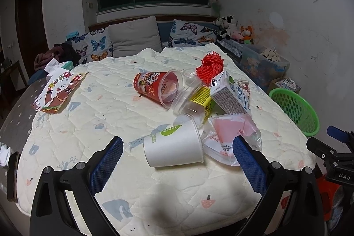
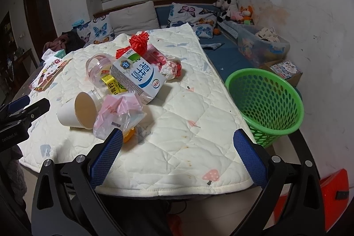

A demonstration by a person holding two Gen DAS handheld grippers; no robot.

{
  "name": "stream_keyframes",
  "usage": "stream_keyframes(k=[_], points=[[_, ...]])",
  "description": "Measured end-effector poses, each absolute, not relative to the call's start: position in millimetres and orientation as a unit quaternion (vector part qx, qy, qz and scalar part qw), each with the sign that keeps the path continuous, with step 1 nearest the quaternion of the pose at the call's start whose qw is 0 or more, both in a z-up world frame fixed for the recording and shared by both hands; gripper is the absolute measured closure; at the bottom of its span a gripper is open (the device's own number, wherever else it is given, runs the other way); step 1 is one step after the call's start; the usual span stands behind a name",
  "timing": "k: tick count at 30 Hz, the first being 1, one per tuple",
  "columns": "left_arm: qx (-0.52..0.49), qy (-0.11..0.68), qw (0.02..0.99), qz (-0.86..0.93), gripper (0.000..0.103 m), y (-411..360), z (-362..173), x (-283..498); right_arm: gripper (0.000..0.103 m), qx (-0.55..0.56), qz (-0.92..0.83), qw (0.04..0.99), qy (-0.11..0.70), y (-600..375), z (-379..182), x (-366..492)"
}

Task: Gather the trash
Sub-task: 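Move both tools toward the pile of trash on the quilt, then grasp the pink plastic bag with the right tool while the left tool grasps the white paper cup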

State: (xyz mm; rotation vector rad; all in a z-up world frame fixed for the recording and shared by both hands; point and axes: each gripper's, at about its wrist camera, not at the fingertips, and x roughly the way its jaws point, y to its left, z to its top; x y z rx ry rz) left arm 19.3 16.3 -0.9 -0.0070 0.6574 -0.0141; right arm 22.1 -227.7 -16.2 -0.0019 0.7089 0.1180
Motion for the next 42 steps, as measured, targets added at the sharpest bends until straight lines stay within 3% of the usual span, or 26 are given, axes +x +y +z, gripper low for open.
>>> stream_keyframes(k=[42], points=[[-0.017,0.323,0.946,0.034,0.007,63.1,5.8,54.4,0.006,-0.021,0.140,0.918,0.369,-184.5,-28.2,58.8]])
